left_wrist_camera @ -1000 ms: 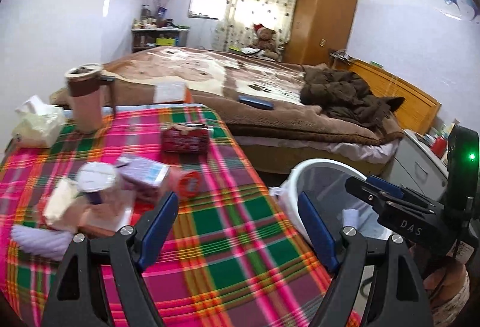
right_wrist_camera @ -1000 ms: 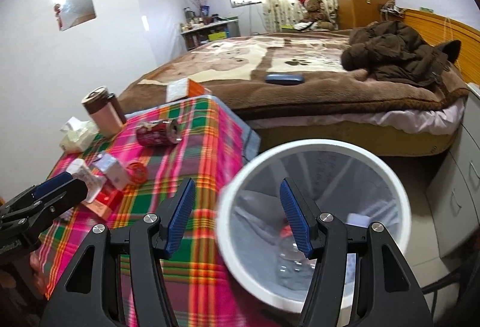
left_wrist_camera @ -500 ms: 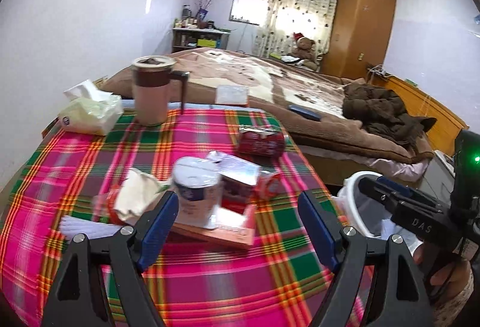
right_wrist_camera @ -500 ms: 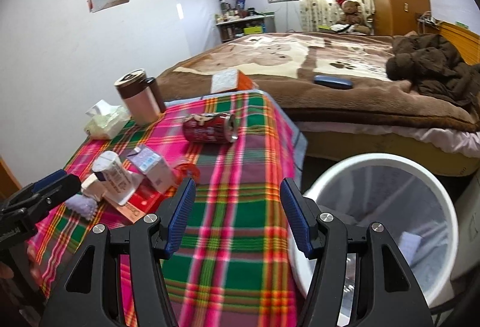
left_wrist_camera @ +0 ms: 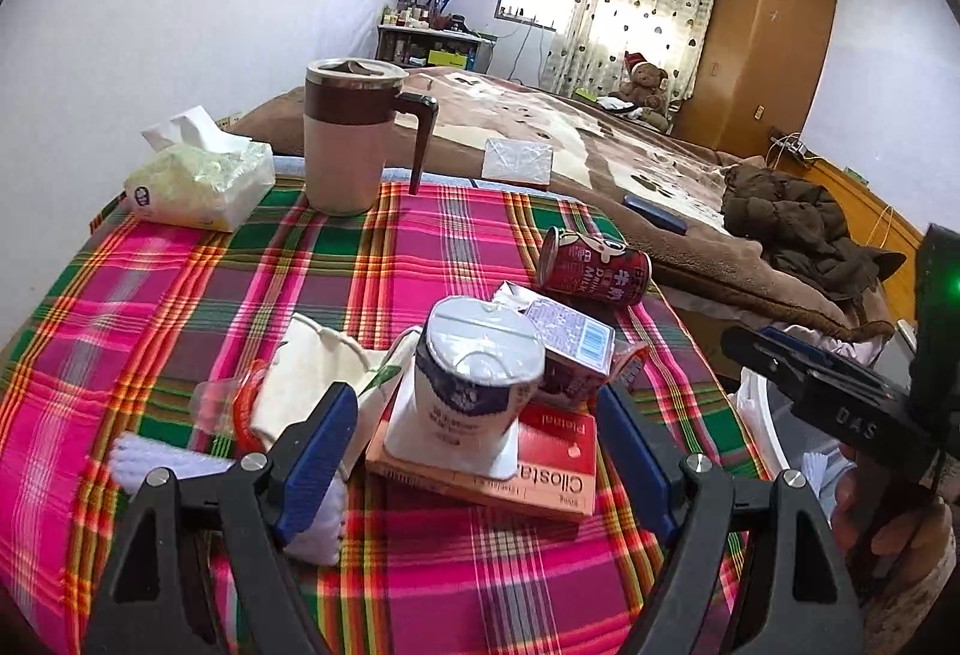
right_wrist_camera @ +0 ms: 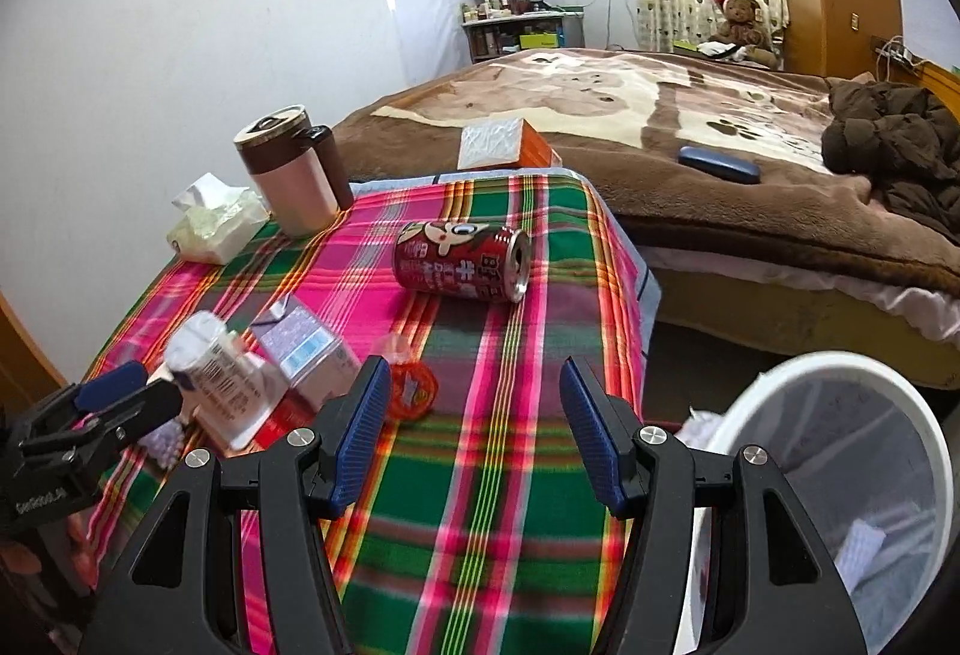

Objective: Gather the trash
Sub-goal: 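Move both tools back over the table toward the red can, then grasp the red cartoon can with the right tool while the left tool grasps the white cup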

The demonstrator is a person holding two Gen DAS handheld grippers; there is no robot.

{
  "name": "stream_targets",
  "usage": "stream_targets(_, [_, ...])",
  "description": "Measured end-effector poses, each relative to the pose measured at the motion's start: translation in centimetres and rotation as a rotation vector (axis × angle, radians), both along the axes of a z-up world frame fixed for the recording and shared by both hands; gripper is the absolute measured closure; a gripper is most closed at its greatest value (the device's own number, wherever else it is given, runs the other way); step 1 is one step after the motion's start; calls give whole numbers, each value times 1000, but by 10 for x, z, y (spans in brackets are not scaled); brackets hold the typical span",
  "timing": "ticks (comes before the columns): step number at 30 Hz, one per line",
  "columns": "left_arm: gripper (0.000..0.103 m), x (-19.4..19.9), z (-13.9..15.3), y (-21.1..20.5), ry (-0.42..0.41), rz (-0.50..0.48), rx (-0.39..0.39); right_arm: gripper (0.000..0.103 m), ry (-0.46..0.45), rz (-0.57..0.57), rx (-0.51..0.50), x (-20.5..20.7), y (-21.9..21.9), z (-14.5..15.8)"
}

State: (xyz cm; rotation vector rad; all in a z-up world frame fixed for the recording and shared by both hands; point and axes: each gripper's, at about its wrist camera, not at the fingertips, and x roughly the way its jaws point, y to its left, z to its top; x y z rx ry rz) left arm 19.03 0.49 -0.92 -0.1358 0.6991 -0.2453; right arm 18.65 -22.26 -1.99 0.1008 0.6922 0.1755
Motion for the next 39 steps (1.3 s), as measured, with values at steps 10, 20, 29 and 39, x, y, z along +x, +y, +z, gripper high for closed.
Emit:
stream_targets(10, [20,21,-11,1,26,6,19,43,-29,91,-56,55,8,5])
stream_targets(20, [23,33,-19,3,53,12,0,43,37,257,-115,110,20,-5])
stream_targets(29, [27,38,-19,7,51,8,-18,43,120,386,-179,112,35,-19])
stream_targets(39, [32,40,-16,8,27,14,-26,43,179,387,-190,99,52,-22])
